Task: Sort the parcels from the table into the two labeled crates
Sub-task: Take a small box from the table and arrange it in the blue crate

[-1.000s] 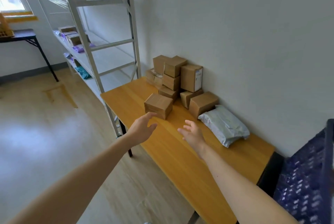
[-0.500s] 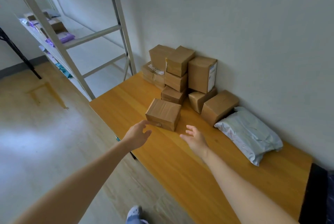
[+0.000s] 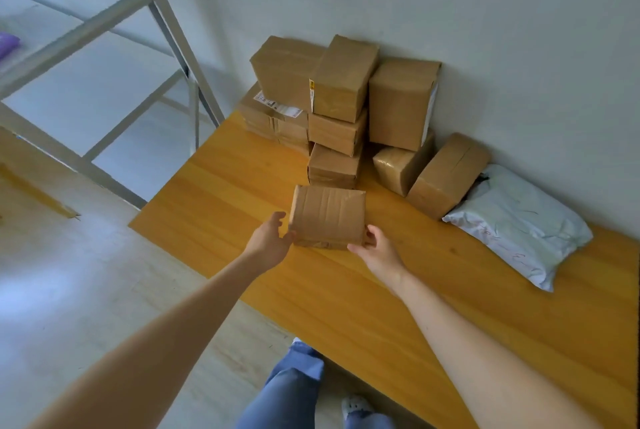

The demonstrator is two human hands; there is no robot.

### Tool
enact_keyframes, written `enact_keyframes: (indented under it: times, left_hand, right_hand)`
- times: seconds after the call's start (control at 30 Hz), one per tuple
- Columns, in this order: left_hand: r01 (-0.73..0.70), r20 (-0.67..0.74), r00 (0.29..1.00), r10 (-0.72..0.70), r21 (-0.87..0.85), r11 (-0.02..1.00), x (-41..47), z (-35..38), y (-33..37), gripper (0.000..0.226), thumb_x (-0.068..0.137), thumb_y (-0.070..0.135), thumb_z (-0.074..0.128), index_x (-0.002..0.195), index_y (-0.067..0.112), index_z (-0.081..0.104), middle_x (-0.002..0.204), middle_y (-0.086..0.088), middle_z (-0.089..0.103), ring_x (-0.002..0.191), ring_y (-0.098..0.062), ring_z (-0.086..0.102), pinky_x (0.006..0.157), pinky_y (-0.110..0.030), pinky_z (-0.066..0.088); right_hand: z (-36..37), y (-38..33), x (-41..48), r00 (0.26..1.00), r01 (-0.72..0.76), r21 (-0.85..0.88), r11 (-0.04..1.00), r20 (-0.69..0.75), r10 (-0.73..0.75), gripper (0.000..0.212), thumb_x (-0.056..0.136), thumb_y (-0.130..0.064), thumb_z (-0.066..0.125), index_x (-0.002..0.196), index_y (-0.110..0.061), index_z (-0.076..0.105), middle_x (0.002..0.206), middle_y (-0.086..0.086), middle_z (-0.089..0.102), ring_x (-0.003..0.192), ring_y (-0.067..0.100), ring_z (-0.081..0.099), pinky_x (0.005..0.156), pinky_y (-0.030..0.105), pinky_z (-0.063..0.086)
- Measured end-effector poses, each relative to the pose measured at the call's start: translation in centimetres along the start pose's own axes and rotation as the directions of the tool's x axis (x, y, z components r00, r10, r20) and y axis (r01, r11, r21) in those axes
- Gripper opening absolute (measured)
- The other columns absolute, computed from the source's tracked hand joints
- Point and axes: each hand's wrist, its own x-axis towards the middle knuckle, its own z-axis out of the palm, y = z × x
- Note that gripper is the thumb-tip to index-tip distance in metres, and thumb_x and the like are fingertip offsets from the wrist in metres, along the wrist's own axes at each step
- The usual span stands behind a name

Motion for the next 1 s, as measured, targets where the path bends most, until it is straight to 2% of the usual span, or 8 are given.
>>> enact_keyframes:
  times: [0.1, 0.2, 0.4, 0.6, 0.7, 0.83, 0.93, 1.0]
  left_hand:
    - [0.012, 0.079, 0.997, -0.009, -0.034, 0.999, 1.5, 0.1, -0.3, 0.059, 0.099, 0.031, 0.05, 0.15, 0.018, 0.024, 0.15, -0.006, 0.039, 0.13, -0.026, 0.045, 0.098, -0.039, 0.044]
    - [0.037, 0.136, 0.99, -0.028, -0.067, 0.997, 2.6, 0.5, -0.4, 0.058, 0.099, 0.034, 0.049, 0.15, 0.019, 0.025, 0.147, -0.006, 0.042, 0.128, -0.025, 0.046, 0.094, -0.036, 0.043]
    - [0.05, 0.169, 0.985, -0.02, -0.179, 0.983, 3.8, 0.8, -0.4, 0.047, 0.099, 0.035, 0.049, 0.142, 0.019, 0.037, 0.134, -0.005, 0.053, 0.101, -0.017, 0.049, 0.081, -0.032, 0.039]
    - [0.032, 0.183, 0.983, 0.009, -0.218, 0.975, 3.0, 0.3, 0.1, 0.046, 0.098, 0.038, 0.049, 0.14, 0.02, 0.039, 0.133, -0.005, 0.053, 0.106, -0.022, 0.052, 0.082, -0.033, 0.04]
    - [0.004, 0.171, 0.984, 0.045, -0.275, 0.962, 2.1, -0.2, 1.0, 0.045, 0.097, 0.039, 0.052, 0.137, 0.021, 0.04, 0.131, -0.003, 0.053, 0.113, -0.024, 0.054, 0.091, -0.039, 0.047]
    - [-0.054, 0.139, 0.985, 0.107, -0.341, 0.939, 0.5, -1.0, 2.5, 0.045, 0.096, 0.04, 0.054, 0.134, 0.02, 0.042, 0.129, -0.002, 0.054, 0.115, -0.022, 0.053, 0.099, -0.044, 0.047]
    - [-0.11, 0.1, 0.982, 0.162, -0.401, 0.91, -1.6, -1.4, 3.3, 0.041, 0.096, 0.044, 0.053, 0.13, 0.023, 0.045, 0.127, -0.001, 0.056, 0.114, -0.019, 0.054, 0.099, -0.041, 0.047]
    - [-0.13, 0.09, 0.978, 0.187, -0.437, 0.89, -2.9, -1.5, 3.8, 0.041, 0.095, 0.048, 0.051, 0.129, 0.024, 0.047, 0.125, 0.0, 0.057, 0.112, -0.017, 0.055, 0.098, -0.04, 0.047]
  right_hand:
    - [0.5, -0.2, 0.8, 0.999, -0.041, 0.015, 0.999, -0.03, 0.041, 0.082, 0.09, -0.031, 0.068, 0.153, -0.02, 0.017, 0.157, 0.005, 0.027, 0.141, 0.025, 0.031, 0.114, 0.045, 0.032]
    - [1.0, -0.4, 1.3, 0.996, -0.063, 0.028, 0.998, -0.058, 0.064, 0.086, 0.088, -0.034, 0.069, 0.154, -0.02, 0.015, 0.157, 0.004, 0.027, 0.142, 0.024, 0.031, 0.114, 0.044, 0.032]
    - [1.5, -0.7, 1.8, 0.989, -0.091, 0.057, 0.994, -0.111, 0.097, 0.088, 0.087, -0.034, 0.071, 0.154, -0.018, 0.016, 0.156, 0.005, 0.029, 0.141, 0.024, 0.032, 0.114, 0.043, 0.032]
    - [1.3, -1.3, 0.9, 0.987, -0.06, 0.057, 0.997, -0.144, 0.068, 0.085, 0.087, -0.03, 0.072, 0.153, -0.017, 0.02, 0.154, 0.004, 0.033, 0.138, 0.023, 0.036, 0.113, 0.042, 0.034]
    - [0.6, -1.6, -0.4, 0.988, -0.011, 0.024, 1.0, -0.154, 0.015, 0.091, 0.08, -0.02, 0.079, 0.153, -0.017, 0.024, 0.152, 0.003, 0.036, 0.138, 0.022, 0.037, 0.112, 0.042, 0.035]
    - [-0.8, -2.4, -2.5, 0.978, 0.094, -0.018, 0.995, -0.188, -0.095, 0.092, 0.076, -0.008, 0.08, 0.151, -0.017, 0.028, 0.149, 0.0, 0.041, 0.134, 0.019, 0.041, 0.102, 0.03, 0.039]
    - [-1.7, -2.5, -4.7, 0.955, 0.181, 0.05, 0.982, -0.249, -0.163, 0.079, 0.078, -0.018, 0.08, 0.145, -0.017, 0.039, 0.138, -0.004, 0.051, 0.123, 0.014, 0.052, 0.093, 0.023, 0.043]
    - [-2.1, -2.7, -6.1, 0.936, 0.227, 0.11, 0.968, -0.301, -0.185, 0.064, 0.08, -0.026, 0.079, 0.136, -0.019, 0.048, 0.127, -0.006, 0.058, 0.109, 0.006, 0.059, 0.078, 0.013, 0.047]
